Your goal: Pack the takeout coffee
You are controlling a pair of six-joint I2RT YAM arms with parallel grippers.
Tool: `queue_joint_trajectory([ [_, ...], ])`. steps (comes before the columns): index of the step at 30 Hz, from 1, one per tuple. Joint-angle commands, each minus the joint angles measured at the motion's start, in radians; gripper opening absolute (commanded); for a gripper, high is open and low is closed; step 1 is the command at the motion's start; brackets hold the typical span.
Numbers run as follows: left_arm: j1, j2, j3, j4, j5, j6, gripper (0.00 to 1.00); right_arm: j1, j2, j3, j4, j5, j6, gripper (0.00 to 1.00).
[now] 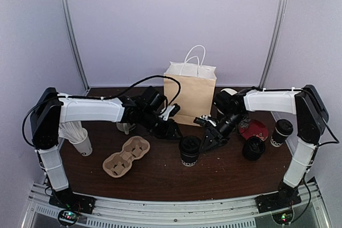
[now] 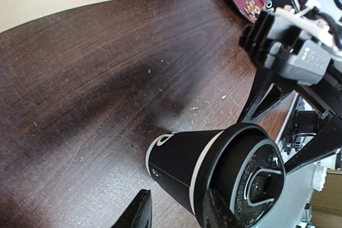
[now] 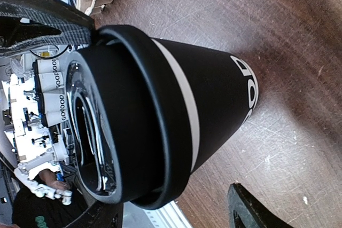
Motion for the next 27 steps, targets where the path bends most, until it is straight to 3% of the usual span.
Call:
queue_joint_trajectory([
  [1, -0.028, 0.003, -0.027, -0.192, -0.109, 0.050, 0.35, -0.006, -0.023, -0.025, 0.084, 0.200, -0.027, 0.68],
  [7, -0.038, -0.073, 0.029, -0.130, -0.077, 0.038, 0.40, -0.008, -0.114, 0.012, 0.040, 0.067, -0.078, 0.73],
  [20, -0.038, -0.155, 0.044, -0.099, -0.074, 0.063, 0.55, -0.009, -0.218, -0.051, 0.063, 0.035, -0.088, 0.76],
  [27, -0.038, -0.128, 0.053, -0.058, -0.023, 0.089, 0.57, -0.009, -0.162, -0.069, 0.122, -0.009, -0.039, 0.61],
])
